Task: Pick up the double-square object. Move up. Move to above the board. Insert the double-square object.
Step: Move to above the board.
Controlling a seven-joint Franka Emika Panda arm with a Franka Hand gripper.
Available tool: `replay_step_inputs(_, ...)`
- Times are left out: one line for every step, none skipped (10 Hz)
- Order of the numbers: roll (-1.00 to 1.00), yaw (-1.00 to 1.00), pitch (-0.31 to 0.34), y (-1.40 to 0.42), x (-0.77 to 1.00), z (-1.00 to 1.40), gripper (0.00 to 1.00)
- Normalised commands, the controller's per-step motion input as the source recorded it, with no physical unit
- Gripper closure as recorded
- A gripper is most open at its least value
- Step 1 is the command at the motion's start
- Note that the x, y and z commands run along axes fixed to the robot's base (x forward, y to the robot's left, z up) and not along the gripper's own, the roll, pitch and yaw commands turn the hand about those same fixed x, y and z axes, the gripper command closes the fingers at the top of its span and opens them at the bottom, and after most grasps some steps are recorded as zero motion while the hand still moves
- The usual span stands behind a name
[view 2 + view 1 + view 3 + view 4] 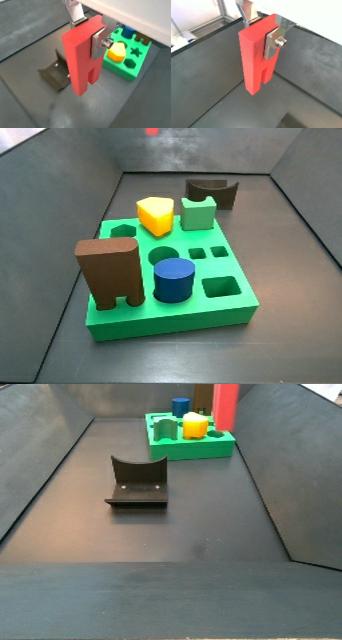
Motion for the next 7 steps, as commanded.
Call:
replay_step_inputs(0.01,0.03,-0.002,-1.0,0.08,0.09,1.0)
replay_step_inputs(-0.01,0.02,0.003,-1.0,0.08,0.09,1.0)
replay_step_inputs(0.0,0.01,0.012,-1.0,0.08,0.09,1.0)
replay_step_inputs(-0.01,0.01,0.019,-1.0,0.08,0.1,1.0)
replay_step_inputs(0.0,0.01,0.031,-1.0,0.08,0.1,1.0)
replay_step_inputs(-0.01,0.01,0.05,-1.0,0.09,0.11,1.0)
replay_step_inputs(0.01,0.01,0.065,-1.0,0.1,0.11,1.0)
